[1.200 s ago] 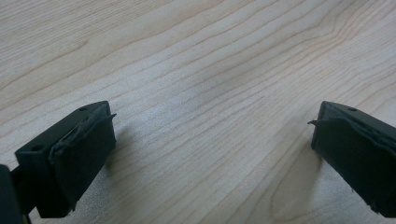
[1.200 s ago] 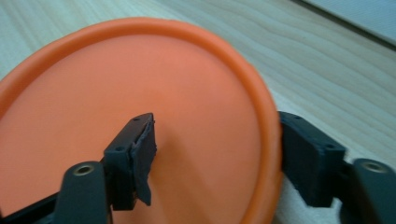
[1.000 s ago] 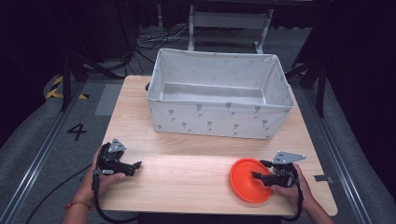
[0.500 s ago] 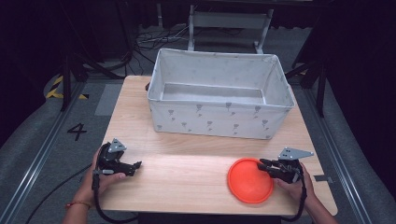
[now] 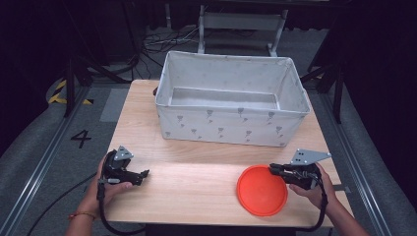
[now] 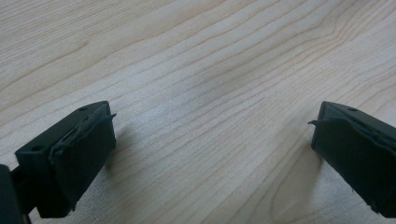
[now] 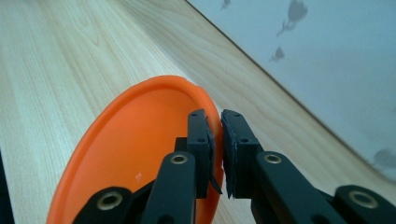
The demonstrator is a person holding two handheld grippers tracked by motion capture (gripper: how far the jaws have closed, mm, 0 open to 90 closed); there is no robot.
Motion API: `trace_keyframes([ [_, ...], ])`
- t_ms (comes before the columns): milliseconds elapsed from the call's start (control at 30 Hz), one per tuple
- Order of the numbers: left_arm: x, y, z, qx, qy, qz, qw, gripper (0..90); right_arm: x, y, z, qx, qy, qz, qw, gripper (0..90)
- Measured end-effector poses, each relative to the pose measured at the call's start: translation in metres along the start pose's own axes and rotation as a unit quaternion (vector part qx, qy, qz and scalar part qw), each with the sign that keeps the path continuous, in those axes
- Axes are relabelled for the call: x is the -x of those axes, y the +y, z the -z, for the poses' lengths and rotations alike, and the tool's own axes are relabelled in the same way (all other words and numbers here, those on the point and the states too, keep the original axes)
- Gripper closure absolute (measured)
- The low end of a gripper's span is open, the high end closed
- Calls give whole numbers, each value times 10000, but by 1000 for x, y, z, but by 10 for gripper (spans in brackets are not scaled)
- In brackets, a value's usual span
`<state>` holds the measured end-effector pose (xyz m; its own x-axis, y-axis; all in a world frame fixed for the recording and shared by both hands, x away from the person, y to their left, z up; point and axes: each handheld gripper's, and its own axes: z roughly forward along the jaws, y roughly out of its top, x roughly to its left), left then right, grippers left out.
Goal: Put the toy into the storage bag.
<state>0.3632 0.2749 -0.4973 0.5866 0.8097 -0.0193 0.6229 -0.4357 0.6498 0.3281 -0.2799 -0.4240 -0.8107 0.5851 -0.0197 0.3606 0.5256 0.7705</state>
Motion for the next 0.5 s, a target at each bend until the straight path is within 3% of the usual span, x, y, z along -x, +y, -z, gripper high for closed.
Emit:
trace_keyframes([
  [133, 0, 0, 0, -21, -2, -6, 10000, 0, -8, 12, 11, -28, -50, 455, 9989, 829],
  [500, 0, 1, 0, -10, 7, 4, 10000, 0, -12, 35, 35, -23, -209, 871, 9960, 830],
])
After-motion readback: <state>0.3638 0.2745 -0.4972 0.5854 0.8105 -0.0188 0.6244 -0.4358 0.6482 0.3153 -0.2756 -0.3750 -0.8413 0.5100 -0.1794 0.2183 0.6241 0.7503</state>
